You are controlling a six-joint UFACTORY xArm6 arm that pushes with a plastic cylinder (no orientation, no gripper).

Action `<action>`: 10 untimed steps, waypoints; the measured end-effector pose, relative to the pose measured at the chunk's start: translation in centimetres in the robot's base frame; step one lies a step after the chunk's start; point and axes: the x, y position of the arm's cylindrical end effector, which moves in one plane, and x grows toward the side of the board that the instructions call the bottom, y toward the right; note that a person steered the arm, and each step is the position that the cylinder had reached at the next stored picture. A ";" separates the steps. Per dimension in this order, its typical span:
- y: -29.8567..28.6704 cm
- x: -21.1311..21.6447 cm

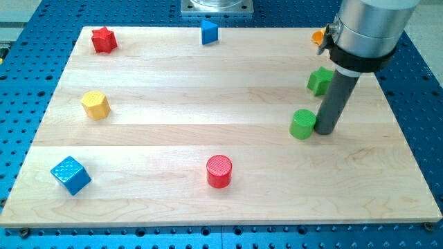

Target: Place your arm at the bottom left of the cube

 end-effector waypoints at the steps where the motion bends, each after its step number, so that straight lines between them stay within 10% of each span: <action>1: -2.9 0.0; 2: 1.3 0.1; 4: 2.2 15.0; 6: 0.5 15.1; 10: -46.0 13.8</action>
